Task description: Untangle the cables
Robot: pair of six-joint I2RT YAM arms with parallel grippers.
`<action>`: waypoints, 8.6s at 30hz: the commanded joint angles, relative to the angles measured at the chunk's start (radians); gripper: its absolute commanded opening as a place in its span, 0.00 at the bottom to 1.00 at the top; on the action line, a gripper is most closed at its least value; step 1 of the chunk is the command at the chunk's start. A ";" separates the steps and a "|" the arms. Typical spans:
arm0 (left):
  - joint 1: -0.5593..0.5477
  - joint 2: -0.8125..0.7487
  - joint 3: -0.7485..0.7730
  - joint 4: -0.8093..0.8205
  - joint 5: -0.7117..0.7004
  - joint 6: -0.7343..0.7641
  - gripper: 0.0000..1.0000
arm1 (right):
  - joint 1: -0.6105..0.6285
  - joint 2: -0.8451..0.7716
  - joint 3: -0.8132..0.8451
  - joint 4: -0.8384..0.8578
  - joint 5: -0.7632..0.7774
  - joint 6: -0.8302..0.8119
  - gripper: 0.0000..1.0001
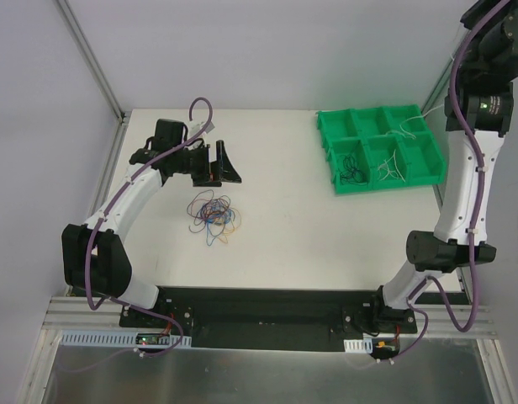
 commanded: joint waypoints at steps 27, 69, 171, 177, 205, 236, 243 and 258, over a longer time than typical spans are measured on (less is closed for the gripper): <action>0.006 -0.005 -0.012 0.037 0.057 -0.014 0.94 | -0.018 -0.258 -1.051 0.220 -0.025 0.224 0.00; 0.015 0.011 -0.031 0.066 0.067 -0.033 0.94 | -0.090 0.480 -0.558 -0.365 -0.320 0.309 0.15; -0.134 0.136 -0.264 0.106 -0.318 -0.173 0.71 | 0.800 0.083 -1.400 0.271 -0.633 0.389 0.58; -0.136 0.176 -0.264 0.106 -0.395 -0.191 0.62 | 0.811 0.088 -1.404 0.269 -0.518 0.403 0.23; -0.057 0.207 -0.244 0.044 -0.518 -0.202 0.58 | 0.772 -0.934 -1.292 -0.261 -0.001 0.054 0.00; -0.143 0.052 0.146 -0.028 -0.146 -0.003 0.96 | 0.369 -0.629 -0.821 -0.580 0.211 0.172 0.00; -0.149 0.052 0.110 -0.026 -0.113 0.011 0.95 | 0.122 -0.456 -0.524 -0.498 0.223 0.093 0.00; -0.139 0.135 0.112 -0.025 -0.027 0.003 0.94 | -0.126 -0.166 -0.611 -0.163 0.096 0.073 0.00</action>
